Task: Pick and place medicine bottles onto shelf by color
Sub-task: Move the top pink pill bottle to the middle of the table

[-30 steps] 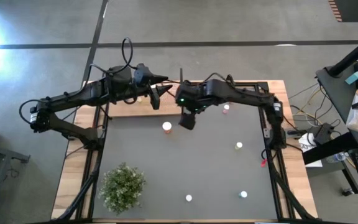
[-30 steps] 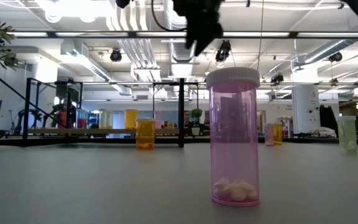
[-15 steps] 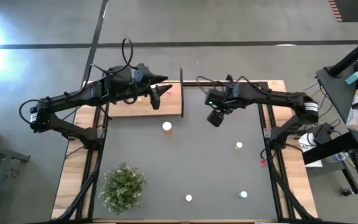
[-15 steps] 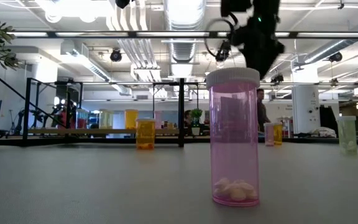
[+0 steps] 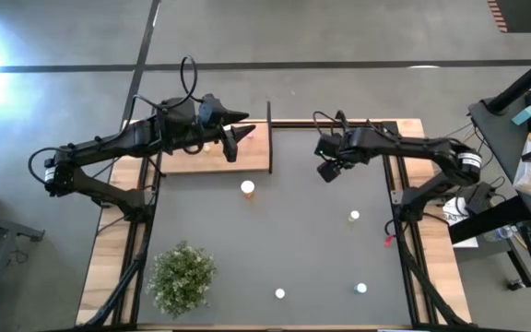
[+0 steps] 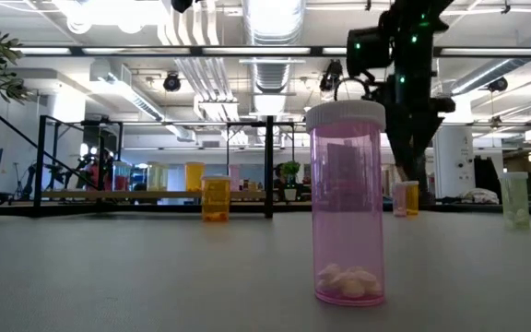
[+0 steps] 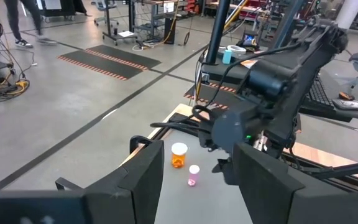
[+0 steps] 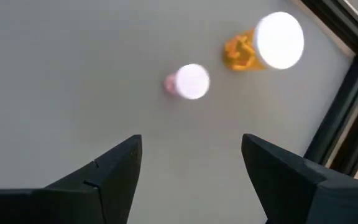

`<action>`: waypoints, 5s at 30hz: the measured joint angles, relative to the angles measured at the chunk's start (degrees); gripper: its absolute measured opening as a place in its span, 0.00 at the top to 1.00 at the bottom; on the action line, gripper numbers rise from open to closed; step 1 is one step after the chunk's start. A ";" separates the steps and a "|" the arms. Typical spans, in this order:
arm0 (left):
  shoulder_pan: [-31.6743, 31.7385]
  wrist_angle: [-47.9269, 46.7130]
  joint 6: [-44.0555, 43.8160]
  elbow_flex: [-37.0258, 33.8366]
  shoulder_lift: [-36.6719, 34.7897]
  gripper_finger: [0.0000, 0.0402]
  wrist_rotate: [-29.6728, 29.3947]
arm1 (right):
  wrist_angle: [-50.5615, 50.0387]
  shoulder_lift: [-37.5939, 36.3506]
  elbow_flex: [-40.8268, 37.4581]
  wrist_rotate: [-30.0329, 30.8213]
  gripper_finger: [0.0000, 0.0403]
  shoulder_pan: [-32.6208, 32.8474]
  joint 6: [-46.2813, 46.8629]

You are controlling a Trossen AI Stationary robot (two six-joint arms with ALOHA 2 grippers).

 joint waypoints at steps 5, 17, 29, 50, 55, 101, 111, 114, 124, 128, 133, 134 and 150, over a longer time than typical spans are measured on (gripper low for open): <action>-0.02 0.00 -0.04 0.00 0.00 0.57 -0.01 | 6.64 1.62 -2.53 -3.06 0.35 -3.27 -1.38; -0.02 0.00 -0.13 0.00 0.00 0.57 0.01 | 16.18 2.84 -4.90 -5.63 0.35 -7.73 -0.62; -0.02 0.00 -0.15 -0.02 0.13 0.57 0.01 | 19.20 2.84 -7.81 -5.57 0.37 -8.28 1.84; -0.07 0.00 -0.12 -0.04 0.13 0.57 0.01 | 21.27 2.86 -9.53 -4.04 0.59 -8.88 3.39; -0.04 -0.02 -0.11 -0.04 0.13 0.57 0.01 | 21.29 2.86 -9.53 -4.04 0.67 -8.91 3.41; -0.02 0.00 -0.11 -0.04 0.15 0.57 0.01 | 14.22 19.37 20.54 -8.84 0.70 13.78 -1.69; -0.02 -0.03 -0.11 -0.04 0.15 0.57 0.01 | 14.19 25.72 26.61 -10.71 0.69 13.78 -4.38; -0.02 -0.04 -0.11 -0.04 0.15 0.57 0.01 | 14.46 27.38 27.99 -11.78 0.69 13.78 -4.40; -0.02 -0.13 -0.11 -0.04 0.15 0.57 0.01 | 14.37 31.94 30.98 -11.82 0.68 13.89 -4.31; -0.02 -0.33 -0.11 -0.04 0.15 0.57 0.01 | 14.36 34.50 32.84 -12.06 0.68 14.17 -4.35; -0.02 -0.55 -0.11 -0.04 0.15 0.57 0.01 | 14.31 36.66 35.31 -12.04 0.68 14.30 -4.38; -0.02 -0.55 -0.10 -0.04 0.15 0.57 0.01 | 14.45 36.86 35.58 -12.06 0.68 14.31 -4.40; -0.02 -0.55 0.04 -0.04 0.15 0.57 0.01 | 14.40 37.00 36.35 -12.04 0.68 14.34 -7.59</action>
